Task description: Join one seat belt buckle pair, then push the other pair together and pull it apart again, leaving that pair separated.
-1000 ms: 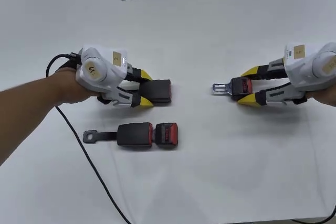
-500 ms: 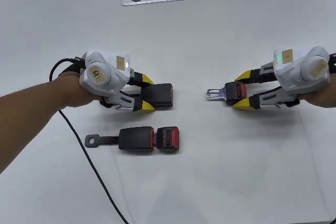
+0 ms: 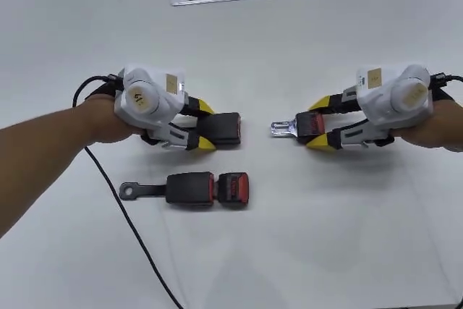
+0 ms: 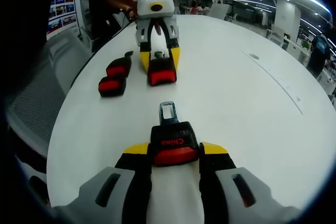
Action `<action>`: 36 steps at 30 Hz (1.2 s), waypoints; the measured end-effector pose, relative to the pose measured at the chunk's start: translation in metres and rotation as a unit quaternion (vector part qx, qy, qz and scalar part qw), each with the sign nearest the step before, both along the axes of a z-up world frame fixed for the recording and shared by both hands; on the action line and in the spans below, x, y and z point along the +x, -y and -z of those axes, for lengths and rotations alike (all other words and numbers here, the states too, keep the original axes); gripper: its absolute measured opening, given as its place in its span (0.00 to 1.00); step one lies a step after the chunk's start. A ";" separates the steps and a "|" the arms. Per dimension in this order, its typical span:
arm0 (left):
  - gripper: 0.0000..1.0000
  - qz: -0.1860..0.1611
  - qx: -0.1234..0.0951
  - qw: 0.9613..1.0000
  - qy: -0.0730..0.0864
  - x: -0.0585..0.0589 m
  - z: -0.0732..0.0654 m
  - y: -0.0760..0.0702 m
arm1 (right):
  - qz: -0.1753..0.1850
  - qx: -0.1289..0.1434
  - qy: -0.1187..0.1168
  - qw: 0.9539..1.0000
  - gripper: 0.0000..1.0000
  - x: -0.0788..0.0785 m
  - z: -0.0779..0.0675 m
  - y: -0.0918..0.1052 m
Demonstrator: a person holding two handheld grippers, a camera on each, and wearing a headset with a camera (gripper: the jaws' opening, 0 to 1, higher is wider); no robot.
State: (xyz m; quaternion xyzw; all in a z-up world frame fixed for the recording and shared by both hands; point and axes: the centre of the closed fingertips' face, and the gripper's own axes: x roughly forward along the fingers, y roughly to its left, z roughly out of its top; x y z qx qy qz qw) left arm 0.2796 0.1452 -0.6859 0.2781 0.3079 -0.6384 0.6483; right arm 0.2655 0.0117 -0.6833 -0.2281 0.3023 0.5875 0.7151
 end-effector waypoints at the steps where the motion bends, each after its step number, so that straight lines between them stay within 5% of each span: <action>1: 0.34 0.000 0.000 1.000 0.000 0.000 0.000 0.000 | 0.001 0.000 0.000 1.000 0.34 0.000 0.000 -0.003; 36: 0.34 0.002 0.016 1.000 -0.002 0.003 0.003 0.002 | 0.002 0.022 -0.007 1.000 0.34 0.015 0.017 -0.055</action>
